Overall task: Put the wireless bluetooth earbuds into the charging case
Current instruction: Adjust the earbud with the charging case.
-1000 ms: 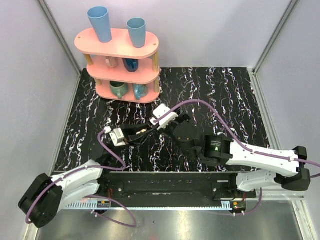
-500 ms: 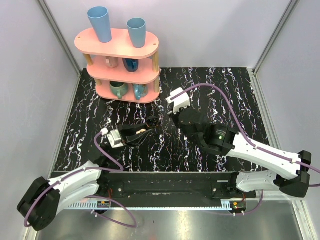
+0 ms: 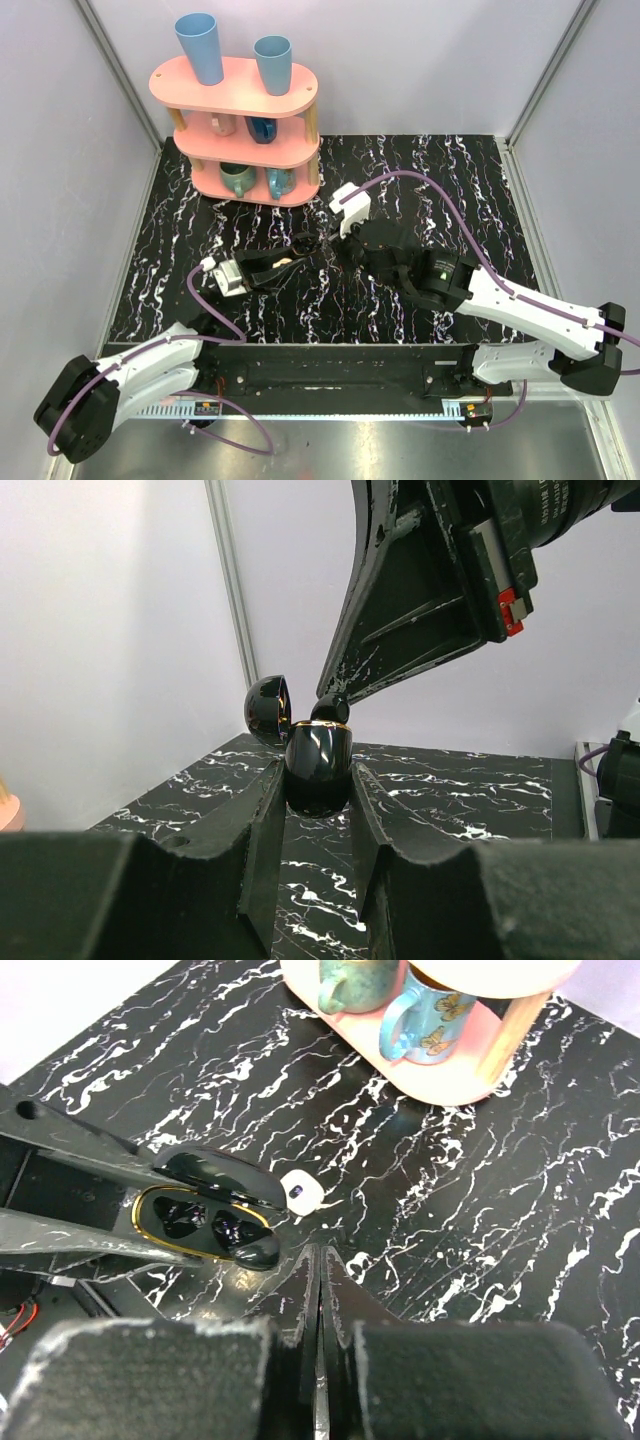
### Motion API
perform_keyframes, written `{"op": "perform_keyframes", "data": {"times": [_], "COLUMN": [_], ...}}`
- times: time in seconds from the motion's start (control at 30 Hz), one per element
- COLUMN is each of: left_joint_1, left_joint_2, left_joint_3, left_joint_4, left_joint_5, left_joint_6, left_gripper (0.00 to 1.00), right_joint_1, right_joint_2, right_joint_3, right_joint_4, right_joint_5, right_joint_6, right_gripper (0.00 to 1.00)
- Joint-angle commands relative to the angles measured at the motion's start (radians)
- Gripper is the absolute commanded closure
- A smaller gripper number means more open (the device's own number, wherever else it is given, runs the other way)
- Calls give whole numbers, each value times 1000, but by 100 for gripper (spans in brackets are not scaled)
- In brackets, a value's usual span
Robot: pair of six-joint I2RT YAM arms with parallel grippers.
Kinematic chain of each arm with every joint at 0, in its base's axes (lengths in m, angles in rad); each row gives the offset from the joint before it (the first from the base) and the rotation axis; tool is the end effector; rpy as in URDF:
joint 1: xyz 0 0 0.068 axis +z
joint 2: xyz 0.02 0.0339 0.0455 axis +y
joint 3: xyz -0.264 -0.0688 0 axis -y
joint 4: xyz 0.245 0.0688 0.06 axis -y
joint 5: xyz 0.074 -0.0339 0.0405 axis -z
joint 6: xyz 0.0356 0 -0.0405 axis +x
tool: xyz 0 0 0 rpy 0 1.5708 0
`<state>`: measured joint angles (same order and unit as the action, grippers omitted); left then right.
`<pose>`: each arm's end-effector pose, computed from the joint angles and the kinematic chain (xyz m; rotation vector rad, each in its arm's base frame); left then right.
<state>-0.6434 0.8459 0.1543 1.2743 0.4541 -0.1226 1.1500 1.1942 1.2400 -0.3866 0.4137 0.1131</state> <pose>0.1190 -0.1087 0.2594 0.6770 0.8623 -0.9149 0.1215 0.2364 0.3945 -0.6926 1.7789 0.4677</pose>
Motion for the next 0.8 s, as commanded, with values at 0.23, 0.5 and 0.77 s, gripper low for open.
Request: {"op": "perform_keyframes", "data": {"times": [0.23, 0.5, 0.77], "left_joint_1": [-4, -4, -4], "left_joint_2": [4, 19, 18], "left_joint_3": [5, 10, 10], "left_joint_4": [66, 82, 83], "left_joint_5": [-6, 1, 5], "left_joint_6": [12, 6, 5], "left_gripper": [100, 100, 100], "right_joint_1": [1, -1, -1], "right_joint_2": [-1, 38, 51], "right_joint_3": [41, 58, 92], "right_joint_4": [40, 23, -3], "right_joint_5": [-135, -127, 66], "right_joint_6": [8, -9, -9], "right_gripper": [97, 95, 90]}}
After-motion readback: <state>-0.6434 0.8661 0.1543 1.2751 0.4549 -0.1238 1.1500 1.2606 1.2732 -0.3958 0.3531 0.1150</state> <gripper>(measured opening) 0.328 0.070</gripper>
